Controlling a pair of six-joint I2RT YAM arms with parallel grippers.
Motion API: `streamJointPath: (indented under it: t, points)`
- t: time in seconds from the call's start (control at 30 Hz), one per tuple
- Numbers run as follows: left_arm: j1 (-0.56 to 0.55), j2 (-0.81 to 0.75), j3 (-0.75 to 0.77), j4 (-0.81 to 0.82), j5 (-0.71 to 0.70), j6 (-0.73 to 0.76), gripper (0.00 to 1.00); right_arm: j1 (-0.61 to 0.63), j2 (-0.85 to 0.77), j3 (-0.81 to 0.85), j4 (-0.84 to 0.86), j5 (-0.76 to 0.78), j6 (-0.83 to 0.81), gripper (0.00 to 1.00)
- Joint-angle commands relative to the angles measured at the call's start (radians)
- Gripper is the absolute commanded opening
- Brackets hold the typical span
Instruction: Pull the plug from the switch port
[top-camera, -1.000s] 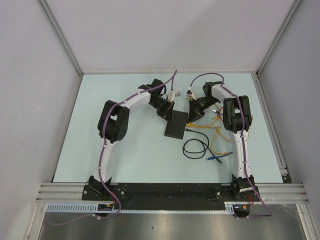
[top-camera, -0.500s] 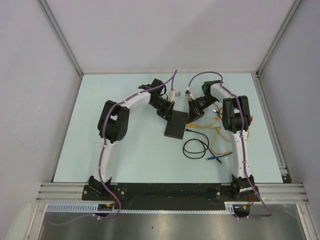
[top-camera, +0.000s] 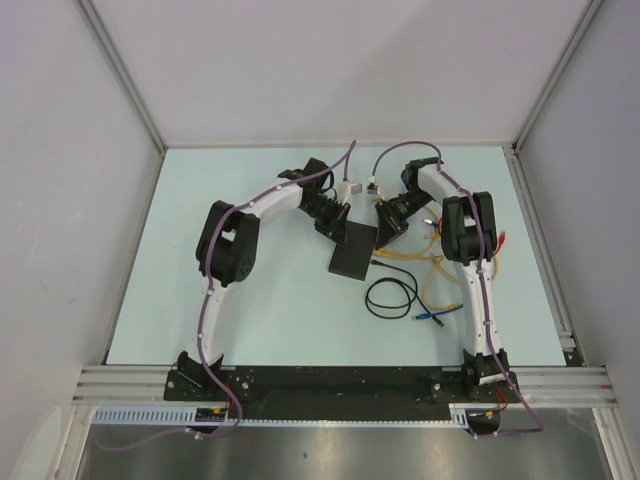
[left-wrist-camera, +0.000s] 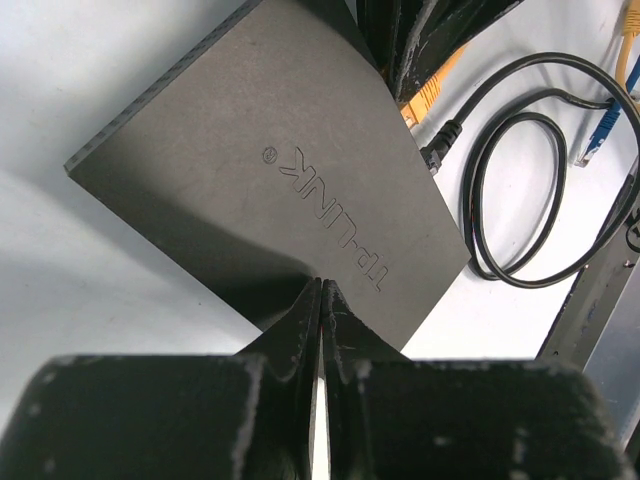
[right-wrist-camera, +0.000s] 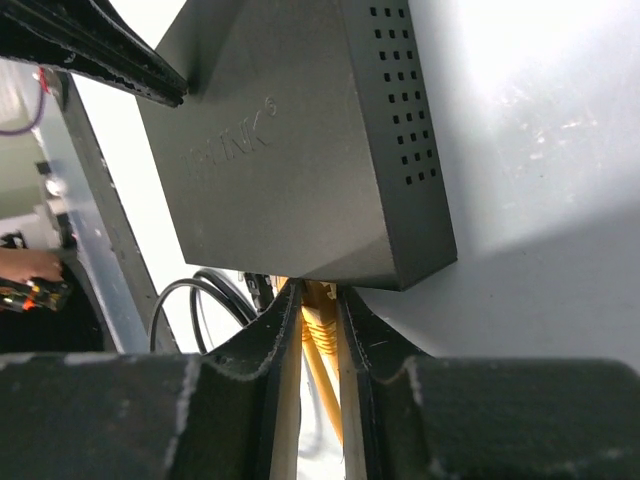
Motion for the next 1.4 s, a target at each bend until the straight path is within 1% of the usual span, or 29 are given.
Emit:
streamJointPath:
  t: [0.0,0.2,0.43,0.6,0.63,0.67,0.73,0.8,0.83,0.9,0.93,1.0,1.03,1.07,1.1,1.13,1.17,1.23,1.27,1.33,1.37]
  points:
    - [-0.006,0.007,0.0,0.001,-0.073,0.042,0.06,0.001,0.037,0.019,-0.058,0.23,-0.096,0.01]
    - [-0.006,0.009,0.003,0.004,-0.073,0.039,0.06,-0.018,0.029,0.04,-0.082,0.264,-0.119,0.0]
    - [-0.007,0.004,0.002,0.004,-0.072,0.039,0.06,-0.006,0.031,0.056,-0.119,0.306,-0.175,0.0]
    - [-0.006,0.003,0.008,0.001,-0.068,0.034,0.06,-0.01,0.008,0.102,-0.113,0.31,-0.17,0.01]
    - [-0.006,0.004,0.011,0.0,-0.067,0.033,0.06,-0.013,-0.001,0.108,-0.1,0.313,-0.163,0.15]
    - [-0.006,0.004,0.013,0.0,-0.064,0.031,0.06,-0.018,-0.017,0.111,-0.08,0.315,-0.141,0.25]
    - [-0.006,0.004,0.02,-0.002,-0.064,0.027,0.06,-0.03,-0.076,0.099,-0.043,0.289,-0.152,0.33]
    - [-0.004,0.007,0.028,-0.005,-0.058,0.027,0.06,-0.05,-0.124,0.091,0.0,0.267,-0.126,0.4]
    - [-0.004,0.009,0.037,-0.005,-0.056,0.021,0.06,-0.058,-0.179,0.083,0.016,0.257,-0.115,0.5]
    - [0.002,0.01,0.046,-0.005,-0.047,0.016,0.07,-0.084,-0.239,0.056,0.054,0.229,-0.09,0.57]
    - [0.005,0.01,0.06,-0.005,-0.045,0.005,0.07,-0.09,-0.298,0.031,0.051,0.226,-0.099,0.61]
    - [0.01,0.009,0.072,-0.004,-0.03,-0.004,0.07,-0.098,-0.361,-0.013,0.019,0.241,-0.147,0.62]
    - [0.013,0.009,0.085,-0.003,-0.026,-0.013,0.07,-0.101,-0.392,-0.079,0.008,0.255,-0.205,0.62]
    - [0.014,0.007,0.089,-0.002,-0.021,-0.019,0.07,-0.102,-0.462,-0.116,-0.006,0.27,-0.236,0.63]
    - [0.016,0.007,0.095,-0.002,-0.013,-0.027,0.07,-0.111,-0.5,-0.156,-0.024,0.29,-0.266,0.63]
    - [0.019,0.007,0.105,0.0,-0.01,-0.03,0.07,-0.116,-0.535,-0.246,-0.032,0.299,-0.331,0.63]
    - [0.021,0.007,0.111,0.003,-0.007,-0.032,0.07,-0.122,-0.616,-0.286,-0.036,0.315,-0.359,0.64]
    - [0.022,0.01,0.123,0.004,-0.007,-0.039,0.07,-0.148,-0.697,-0.379,-0.03,0.323,-0.452,0.66]
    - [0.022,0.01,0.125,0.006,-0.006,-0.039,0.07,-0.156,-0.775,-0.479,-0.023,0.336,-0.493,0.67]
    - [0.022,0.01,0.131,0.007,-0.004,-0.045,0.07,-0.171,-0.857,-0.568,0.006,0.368,-0.569,0.69]
    - [0.022,0.012,0.134,0.01,-0.003,-0.045,0.07,-0.177,-0.889,-0.648,0.037,0.391,-0.651,0.7]
